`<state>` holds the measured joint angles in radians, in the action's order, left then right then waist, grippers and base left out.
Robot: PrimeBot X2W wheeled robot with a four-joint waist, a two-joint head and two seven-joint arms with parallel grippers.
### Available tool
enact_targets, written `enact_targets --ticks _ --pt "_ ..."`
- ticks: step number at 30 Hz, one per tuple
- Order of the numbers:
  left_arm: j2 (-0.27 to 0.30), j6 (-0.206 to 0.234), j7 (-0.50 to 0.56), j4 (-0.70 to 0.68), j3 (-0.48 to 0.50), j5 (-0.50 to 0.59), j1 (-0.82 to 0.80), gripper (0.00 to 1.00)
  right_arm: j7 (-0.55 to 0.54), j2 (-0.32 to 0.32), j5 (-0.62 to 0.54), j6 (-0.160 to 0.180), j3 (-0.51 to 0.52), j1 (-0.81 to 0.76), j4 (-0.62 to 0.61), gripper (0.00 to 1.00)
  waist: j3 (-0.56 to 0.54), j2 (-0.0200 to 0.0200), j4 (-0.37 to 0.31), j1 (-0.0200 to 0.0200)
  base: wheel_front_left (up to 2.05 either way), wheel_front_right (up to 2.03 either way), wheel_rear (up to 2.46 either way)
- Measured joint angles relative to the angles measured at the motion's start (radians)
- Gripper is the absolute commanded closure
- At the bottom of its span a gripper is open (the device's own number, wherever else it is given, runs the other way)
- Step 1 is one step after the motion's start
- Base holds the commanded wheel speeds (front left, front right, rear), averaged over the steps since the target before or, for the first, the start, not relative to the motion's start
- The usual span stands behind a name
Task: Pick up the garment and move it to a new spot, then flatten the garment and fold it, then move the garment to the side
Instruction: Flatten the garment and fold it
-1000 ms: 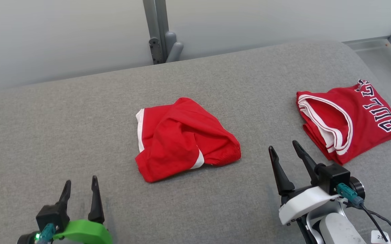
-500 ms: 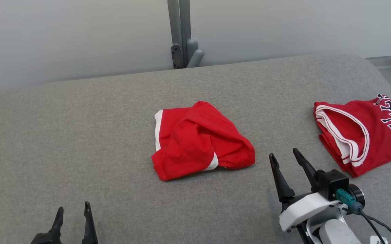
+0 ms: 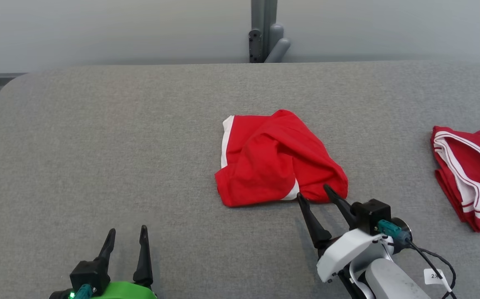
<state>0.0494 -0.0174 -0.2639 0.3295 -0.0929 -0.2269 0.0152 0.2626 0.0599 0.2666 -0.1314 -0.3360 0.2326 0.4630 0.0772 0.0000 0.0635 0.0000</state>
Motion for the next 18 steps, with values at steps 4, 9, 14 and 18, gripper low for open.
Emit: enact_targets --ticks 4,9,14,18 --pt "0.0 0.001 0.0 0.003 -0.01 -0.002 -0.008 0.0 0.0 0.0 0.032 0.0 0.002 0.045 0.07 0.0 0.02 0.0 0.054 0.0 0.0 0.0 0.0" --pt "0.0 0.003 0.0 0.004 -0.015 -0.007 -0.01 0.0 0.0 -0.002 0.056 0.0 0.012 0.081 0.128 0.0 0.044 0.0 0.117 0.0 0.0 0.0 0.0" --pt "0.0 0.004 0.0 0.005 -0.016 -0.01 -0.01 0.0 0.0 -0.008 0.084 0.0 -0.006 0.097 0.163 0.9 0.064 0.0 0.161 0.0 0.0 0.0 0.0" --pt "0.0 0.004 0.0 0.005 -0.017 -0.01 -0.01 0.0 0.0 -0.008 0.107 0.0 -0.005 0.116 0.134 1.0 0.071 0.0 0.168 0.0 0.0 0.0 0.0"
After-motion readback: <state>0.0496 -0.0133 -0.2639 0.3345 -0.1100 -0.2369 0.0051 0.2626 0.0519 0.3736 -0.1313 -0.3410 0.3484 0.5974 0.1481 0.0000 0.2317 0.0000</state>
